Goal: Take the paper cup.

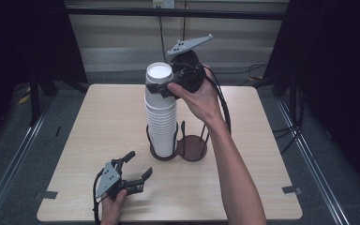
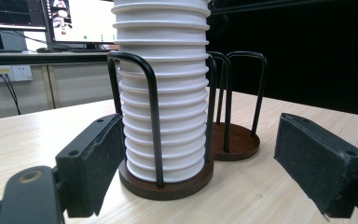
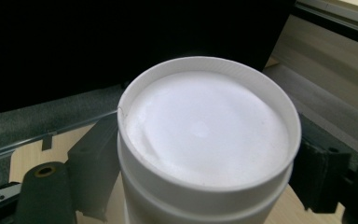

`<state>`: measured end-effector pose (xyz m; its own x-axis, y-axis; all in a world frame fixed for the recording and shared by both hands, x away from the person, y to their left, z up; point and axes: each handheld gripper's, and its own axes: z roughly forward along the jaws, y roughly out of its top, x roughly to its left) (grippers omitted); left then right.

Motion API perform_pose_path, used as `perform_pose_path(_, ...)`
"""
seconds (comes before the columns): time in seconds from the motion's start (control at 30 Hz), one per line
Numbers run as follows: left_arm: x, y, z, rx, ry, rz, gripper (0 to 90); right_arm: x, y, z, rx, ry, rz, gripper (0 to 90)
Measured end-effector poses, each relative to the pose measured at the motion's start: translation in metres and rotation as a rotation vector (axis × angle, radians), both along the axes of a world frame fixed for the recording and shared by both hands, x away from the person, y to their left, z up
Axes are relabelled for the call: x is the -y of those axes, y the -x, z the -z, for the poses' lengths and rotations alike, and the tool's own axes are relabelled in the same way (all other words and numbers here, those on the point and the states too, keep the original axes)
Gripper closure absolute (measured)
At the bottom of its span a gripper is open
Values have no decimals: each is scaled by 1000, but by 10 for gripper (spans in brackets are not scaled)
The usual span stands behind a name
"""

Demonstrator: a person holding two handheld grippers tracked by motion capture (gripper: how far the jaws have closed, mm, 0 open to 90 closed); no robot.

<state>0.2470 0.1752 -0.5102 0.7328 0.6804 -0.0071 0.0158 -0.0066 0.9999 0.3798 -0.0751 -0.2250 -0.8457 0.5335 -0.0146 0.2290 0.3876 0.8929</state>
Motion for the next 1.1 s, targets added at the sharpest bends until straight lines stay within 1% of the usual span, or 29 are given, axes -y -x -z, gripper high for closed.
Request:
perform_pose_path(0.07, 0, 0, 0, 0, -1, 0, 157, 1, 1, -2, 6, -8, 2, 210)
perform_pose_path(0.1, 1, 0, 0, -7, 8, 3, 157, 2, 1, -3, 10, -13, 6, 211)
perform_pose_path(0.13, 0, 0, 0, 0, -1, 0, 157, 2, 2, -3, 14, -20, 8, 212)
perform_pose_path(0.17, 0, 0, 0, 0, -1, 0, 157, 2, 2, -3, 14, -20, 8, 212)
perform_pose_path(0.2, 1, 0, 0, -6, 7, 2, 157, 3, 2, -4, 17, -31, 8, 212)
perform_pose_path(0.27, 0, 0, 0, 1, -1, 0, 157, 5, 3, -5, 24, -51, 13, 212)
perform_pose_path(0.33, 1, 0, 0, -6, 8, 2, 157, 6, 3, -5, 27, -72, 7, 212)
perform_pose_path(0.43, 1, 0, 0, -6, 8, 3, 157, 6, 4, -5, 34, -84, 12, 213)
perform_pose_path(0.47, 1, 0, 0, -6, 8, 3, 157, 6, 3, -6, 38, -96, 13, 214)
perform_pose_path(0.5, 0, 0, 0, -5, 7, 2, 157, 6, 3, -6, 38, -96, 13, 214)
perform_pose_path(0.53, 0, 0, 0, -5, 7, 2, 157, 7, 4, -6, 40, -104, 14, 214)
perform_pose_path(0.57, 0, 0, 0, 1, -2, 0, 157, 7, 4, -6, 41, -113, 17, 214)
perform_pose_path(0.6, 1, 0, 0, -6, 8, 3, 157, 7, 4, -7, 44, -121, 16, 214)
perform_pose_path(0.63, 0, 0, 0, 0, 0, 0, 157, 8, 4, -7, 45, -131, 20, 214)
perform_pose_path(0.67, 1, 0, 0, -6, 8, 3, 157, 8, 4, -7, 49, -141, 28, 215)
perform_pose_path(0.7, 0, 0, 0, 1, -1, 0, 157, 9, 4, -8, 46, -151, 29, 215)
perform_pose_path(0.73, 1, 0, 0, -6, 7, 2, 157, 9, 4, -8, 47, -157, 30, 215)
perform_pose_path(0.9, 1, 0, 0, -7, 8, 3, 157, 12, 6, -10, 62, -182, 40, 217)
perform_pose_path(0.93, 1, 0, 0, -6, 8, 2, 157, 13, 6, -10, 66, -190, 40, 216)
perform_pose_path(0.97, 1, 0, 0, -6, 8, 3, 157, 14, 7, -11, 71, -210, 35, 217)
perform_pose_path(1.03, 0, 0, 0, 0, 0, 0, 157, 15, 7, -11, 75, -217, 34, 217)
perform_pose_path(1.1, 1, 0, 0, -7, 8, 3, 157, 16, 9, -12, 87, -229, 42, 217)
